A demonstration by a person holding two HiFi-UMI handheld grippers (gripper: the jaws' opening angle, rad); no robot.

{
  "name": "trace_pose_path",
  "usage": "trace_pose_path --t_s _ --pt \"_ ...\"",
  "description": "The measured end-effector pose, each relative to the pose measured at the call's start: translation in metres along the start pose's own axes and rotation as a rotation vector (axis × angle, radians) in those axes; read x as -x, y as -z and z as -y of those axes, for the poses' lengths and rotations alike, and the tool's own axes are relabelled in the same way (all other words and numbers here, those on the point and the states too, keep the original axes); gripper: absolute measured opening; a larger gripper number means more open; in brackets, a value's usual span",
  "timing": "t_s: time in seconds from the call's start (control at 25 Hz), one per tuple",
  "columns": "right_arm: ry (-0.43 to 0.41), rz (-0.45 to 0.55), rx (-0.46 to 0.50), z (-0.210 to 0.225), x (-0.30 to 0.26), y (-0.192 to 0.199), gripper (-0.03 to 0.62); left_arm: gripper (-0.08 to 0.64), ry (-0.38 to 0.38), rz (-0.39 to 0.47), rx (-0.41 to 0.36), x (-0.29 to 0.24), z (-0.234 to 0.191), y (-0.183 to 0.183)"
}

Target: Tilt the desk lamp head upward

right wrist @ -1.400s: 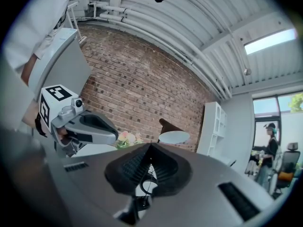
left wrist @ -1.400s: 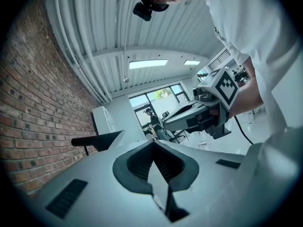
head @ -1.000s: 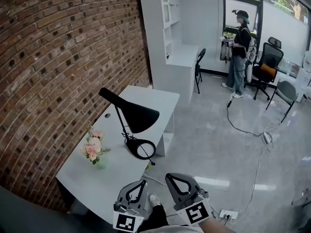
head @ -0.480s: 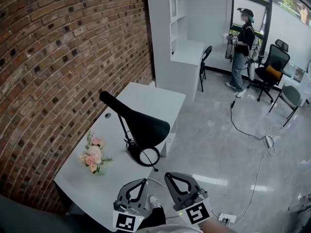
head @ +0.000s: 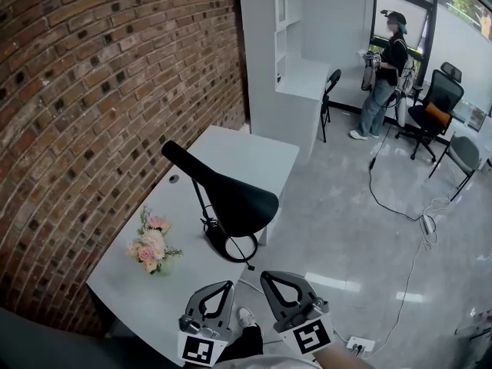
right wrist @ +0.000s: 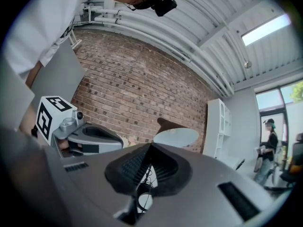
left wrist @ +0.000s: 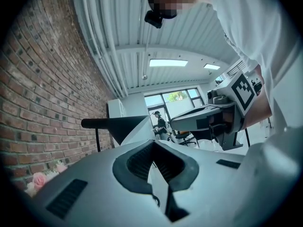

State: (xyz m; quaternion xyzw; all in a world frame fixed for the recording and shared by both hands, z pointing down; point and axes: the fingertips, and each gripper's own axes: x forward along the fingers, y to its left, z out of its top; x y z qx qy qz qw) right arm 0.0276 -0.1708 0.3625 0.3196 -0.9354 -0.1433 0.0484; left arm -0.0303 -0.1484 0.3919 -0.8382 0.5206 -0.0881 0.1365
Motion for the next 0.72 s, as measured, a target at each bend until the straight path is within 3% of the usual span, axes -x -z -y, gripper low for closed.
trace_pose_path --t_s 0.72 --pt "0.046 -0.011 0.019 -0.019 0.053 -0.012 0.015 0.008 0.051 0.022 -0.041 0.025 0.039 -0.020"
